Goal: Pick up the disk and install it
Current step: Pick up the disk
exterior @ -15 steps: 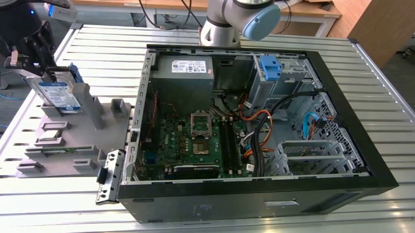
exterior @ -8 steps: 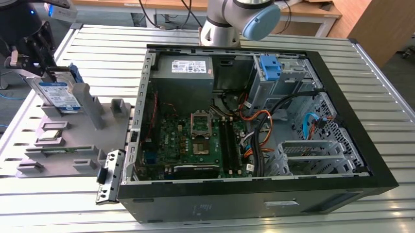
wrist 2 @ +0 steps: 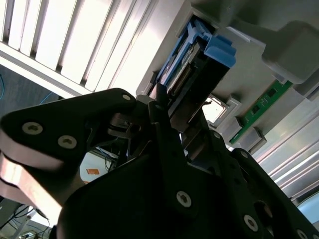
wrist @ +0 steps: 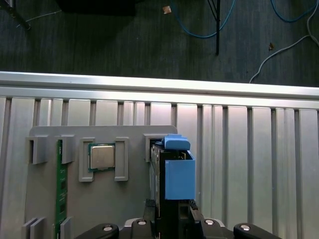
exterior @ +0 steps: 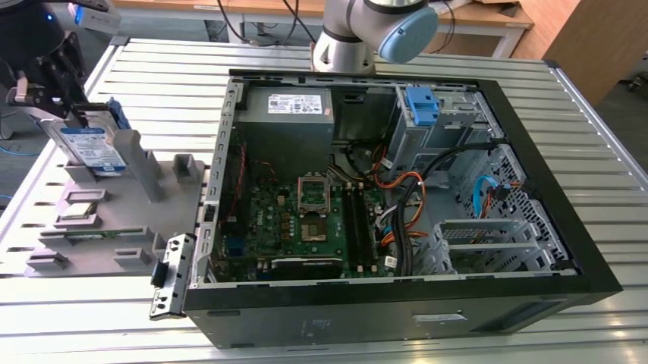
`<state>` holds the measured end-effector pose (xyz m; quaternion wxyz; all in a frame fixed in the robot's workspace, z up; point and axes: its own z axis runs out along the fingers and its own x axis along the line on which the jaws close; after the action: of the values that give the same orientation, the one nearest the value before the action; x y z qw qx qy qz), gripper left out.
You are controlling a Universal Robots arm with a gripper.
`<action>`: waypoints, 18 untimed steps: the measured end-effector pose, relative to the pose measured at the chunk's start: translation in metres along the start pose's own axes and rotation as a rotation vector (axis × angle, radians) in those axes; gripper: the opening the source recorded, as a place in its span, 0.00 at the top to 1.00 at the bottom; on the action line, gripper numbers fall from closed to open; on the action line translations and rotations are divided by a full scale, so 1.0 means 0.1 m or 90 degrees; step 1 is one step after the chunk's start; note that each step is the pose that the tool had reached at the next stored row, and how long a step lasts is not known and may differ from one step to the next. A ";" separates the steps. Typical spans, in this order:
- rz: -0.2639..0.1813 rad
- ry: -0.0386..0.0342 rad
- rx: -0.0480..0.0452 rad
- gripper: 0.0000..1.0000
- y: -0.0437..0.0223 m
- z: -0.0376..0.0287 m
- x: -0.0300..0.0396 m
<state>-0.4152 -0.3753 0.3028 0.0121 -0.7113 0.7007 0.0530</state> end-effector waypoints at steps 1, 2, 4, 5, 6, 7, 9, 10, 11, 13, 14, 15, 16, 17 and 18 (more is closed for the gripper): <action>0.000 -0.0001 0.0000 0.65 0.000 -0.008 -0.001; 0.000 0.0000 0.0000 0.65 0.001 -0.014 -0.001; 0.000 -0.0001 0.0000 0.65 0.001 -0.031 -0.003; 0.000 -0.0001 0.0000 0.65 0.002 -0.042 -0.004; 0.000 -0.0001 0.0000 0.65 0.002 -0.051 -0.004; 0.000 -0.0001 0.0001 0.65 0.003 -0.054 -0.005; 0.000 -0.0001 0.0000 0.65 0.003 -0.056 -0.005; 0.000 0.0000 0.0000 0.65 0.003 -0.057 -0.005; 0.000 -0.0001 0.0000 0.65 0.003 -0.057 -0.005; 0.000 -0.0001 0.0000 0.65 0.003 -0.057 -0.005; 0.000 -0.0001 0.0000 0.65 0.003 -0.057 -0.005; 0.000 -0.0001 0.0000 0.65 0.003 -0.057 -0.005; 0.000 -0.0001 0.0000 0.65 0.003 -0.057 -0.005; 0.000 -0.0001 0.0000 0.65 0.003 -0.057 -0.005; 0.000 0.0000 -0.0001 0.65 0.003 -0.061 -0.005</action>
<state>-0.4151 -0.3754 0.3090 0.0121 -0.7114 0.7007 0.0531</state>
